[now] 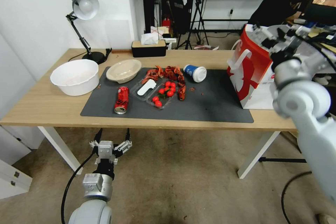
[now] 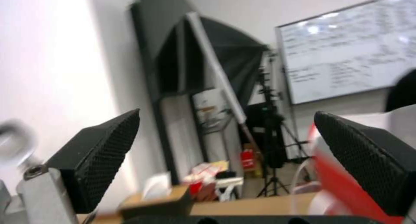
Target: Pick up the trash from the table and place it into the takeout bag.
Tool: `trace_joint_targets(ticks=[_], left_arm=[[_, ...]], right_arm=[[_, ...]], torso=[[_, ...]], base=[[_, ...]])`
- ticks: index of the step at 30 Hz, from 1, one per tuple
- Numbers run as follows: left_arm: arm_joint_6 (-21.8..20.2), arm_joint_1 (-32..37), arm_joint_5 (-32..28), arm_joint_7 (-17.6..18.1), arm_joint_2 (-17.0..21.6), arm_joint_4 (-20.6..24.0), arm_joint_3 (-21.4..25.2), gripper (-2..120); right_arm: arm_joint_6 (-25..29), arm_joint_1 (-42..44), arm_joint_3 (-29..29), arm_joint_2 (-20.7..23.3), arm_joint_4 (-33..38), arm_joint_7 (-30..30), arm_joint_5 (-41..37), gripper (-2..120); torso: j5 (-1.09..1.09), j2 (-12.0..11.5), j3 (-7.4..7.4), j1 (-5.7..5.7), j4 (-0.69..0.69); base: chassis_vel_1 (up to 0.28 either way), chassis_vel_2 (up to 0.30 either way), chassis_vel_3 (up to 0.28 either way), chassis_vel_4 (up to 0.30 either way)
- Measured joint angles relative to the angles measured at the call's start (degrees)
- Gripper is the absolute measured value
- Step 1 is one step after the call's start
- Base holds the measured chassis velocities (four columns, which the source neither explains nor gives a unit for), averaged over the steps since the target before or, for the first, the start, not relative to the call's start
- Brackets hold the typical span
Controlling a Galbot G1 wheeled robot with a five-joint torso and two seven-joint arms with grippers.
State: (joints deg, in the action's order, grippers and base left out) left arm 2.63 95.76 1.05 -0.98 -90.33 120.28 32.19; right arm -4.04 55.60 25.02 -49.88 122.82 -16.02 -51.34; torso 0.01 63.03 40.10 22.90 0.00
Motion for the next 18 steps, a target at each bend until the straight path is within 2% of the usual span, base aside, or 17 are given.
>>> trace_joint_targets(ticks=[1, 4, 5, 8, 18], left_arm=[[0.00, 0.00, 0.00, 0.00, 0.00, 0.00, 0.00, 100], [0.00, -0.09, -0.21, 0.01, 0.25, -0.07, -0.07, 100], [0.00, -0.09, -0.21, 0.01, 0.25, -0.07, -0.07, 100], [0.00, -0.10, -0.38, 0.01, 0.55, -0.10, -0.17, 100], [0.25, 0.08, -2.00, 0.10, 2.27, -0.01, 0.00, 100]], right_arm=[[0.00, 0.00, 0.00, 0.00, 0.00, 0.00, 0.00, 100], [2.91, 8.36, -1.19, -0.60, 3.77, 2.77, 8.38, 100], [2.91, 8.36, -1.19, -0.60, 3.77, 2.77, 8.38, 100], [5.43, 14.60, -2.52, -2.46, 5.08, 4.39, 15.55, 100], [11.63, 29.36, -3.82, -8.06, 5.08, 3.38, 27.70, 100]], torso=[[0.00, 0.00, 0.00, 0.00, 0.00], [-0.01, 0.00, 0.00, 0.00, -0.01], [-0.01, 0.00, 0.00, 0.00, -0.01], [-0.01, 0.00, 0.00, 0.00, 0.01], [-0.01, 0.00, 0.00, 0.00, -0.01]], base=[[0.000, 0.000, 0.000, 0.000], [0.000, 0.000, 0.000, 0.000], [0.000, 0.000, 0.000, 0.000], [0.000, 0.000, 0.000, 0.000], [0.000, 0.000, 0.000, 0.000]])
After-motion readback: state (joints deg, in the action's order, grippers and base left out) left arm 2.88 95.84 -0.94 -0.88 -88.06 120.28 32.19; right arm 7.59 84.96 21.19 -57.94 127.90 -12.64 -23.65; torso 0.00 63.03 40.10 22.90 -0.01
